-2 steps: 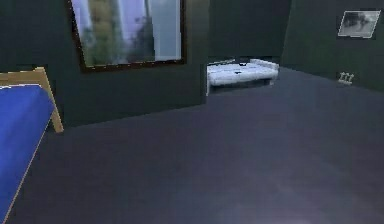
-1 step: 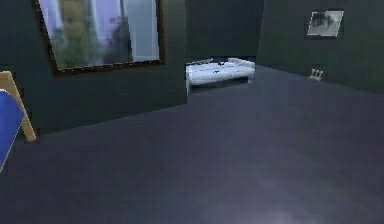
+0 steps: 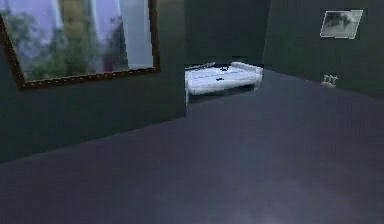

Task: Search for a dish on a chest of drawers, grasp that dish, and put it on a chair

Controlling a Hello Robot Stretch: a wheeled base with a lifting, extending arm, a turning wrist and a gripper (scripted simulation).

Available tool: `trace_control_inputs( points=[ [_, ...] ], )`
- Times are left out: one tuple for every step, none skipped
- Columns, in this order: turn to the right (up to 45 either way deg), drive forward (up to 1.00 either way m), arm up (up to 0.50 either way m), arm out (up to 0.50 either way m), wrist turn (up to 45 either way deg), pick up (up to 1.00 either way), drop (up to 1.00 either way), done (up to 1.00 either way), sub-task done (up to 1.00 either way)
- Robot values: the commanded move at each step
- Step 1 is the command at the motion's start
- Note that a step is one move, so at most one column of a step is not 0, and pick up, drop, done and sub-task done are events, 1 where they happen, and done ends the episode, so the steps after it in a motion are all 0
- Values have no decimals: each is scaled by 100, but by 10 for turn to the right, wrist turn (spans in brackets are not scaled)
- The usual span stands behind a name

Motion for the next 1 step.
trace_control_inputs(
  points=[
    [450,0,0,0,0,0,0,0,0]
  ],
)
